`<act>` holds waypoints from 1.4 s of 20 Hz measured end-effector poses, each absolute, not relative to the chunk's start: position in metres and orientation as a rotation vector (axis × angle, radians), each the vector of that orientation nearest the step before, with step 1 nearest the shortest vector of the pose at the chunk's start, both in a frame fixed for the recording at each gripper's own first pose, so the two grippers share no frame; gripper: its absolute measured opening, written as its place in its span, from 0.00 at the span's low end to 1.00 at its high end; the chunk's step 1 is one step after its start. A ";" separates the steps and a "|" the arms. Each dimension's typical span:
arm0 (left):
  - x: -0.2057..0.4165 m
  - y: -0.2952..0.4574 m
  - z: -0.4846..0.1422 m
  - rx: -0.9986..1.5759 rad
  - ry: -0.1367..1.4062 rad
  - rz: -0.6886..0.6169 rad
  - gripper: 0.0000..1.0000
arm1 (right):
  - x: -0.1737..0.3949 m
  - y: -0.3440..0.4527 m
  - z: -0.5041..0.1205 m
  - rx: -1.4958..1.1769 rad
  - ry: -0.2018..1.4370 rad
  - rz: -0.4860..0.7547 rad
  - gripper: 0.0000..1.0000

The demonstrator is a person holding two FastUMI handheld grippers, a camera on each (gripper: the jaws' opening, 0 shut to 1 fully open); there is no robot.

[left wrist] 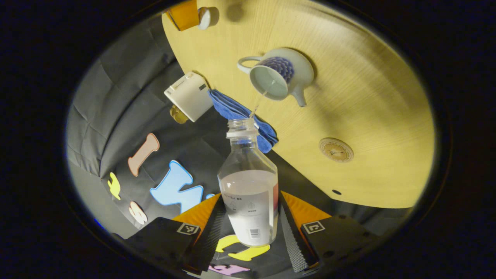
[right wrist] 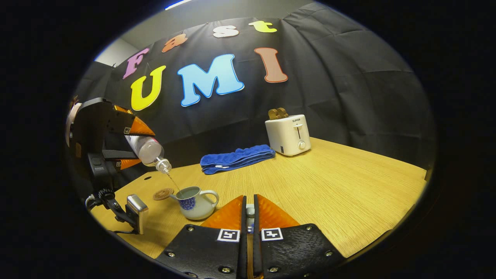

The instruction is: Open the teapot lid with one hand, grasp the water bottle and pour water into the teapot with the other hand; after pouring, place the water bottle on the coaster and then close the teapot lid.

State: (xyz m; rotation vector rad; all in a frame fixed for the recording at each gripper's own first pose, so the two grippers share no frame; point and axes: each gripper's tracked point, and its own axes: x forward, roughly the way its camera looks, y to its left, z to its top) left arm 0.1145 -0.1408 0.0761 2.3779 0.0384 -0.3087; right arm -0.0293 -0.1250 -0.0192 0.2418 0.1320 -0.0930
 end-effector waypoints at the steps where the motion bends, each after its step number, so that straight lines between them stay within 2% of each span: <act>1: 0.114 -0.141 0.077 2.388 0.045 -0.310 0.87 | -0.029 -0.125 -0.020 0.243 0.132 -0.092 0.06; 14: 0.116 -0.146 0.070 2.396 0.058 -0.325 0.87 | -0.030 -0.120 -0.019 0.229 0.128 -0.070 0.06; 21: 0.111 -0.146 0.066 2.061 -0.007 -0.338 0.87 | -0.029 -0.117 -0.020 0.211 0.134 -0.064 0.06; 28: 0.118 -0.121 0.039 1.639 0.046 -0.337 0.87 | -0.029 -0.116 -0.022 0.183 0.150 -0.069 0.06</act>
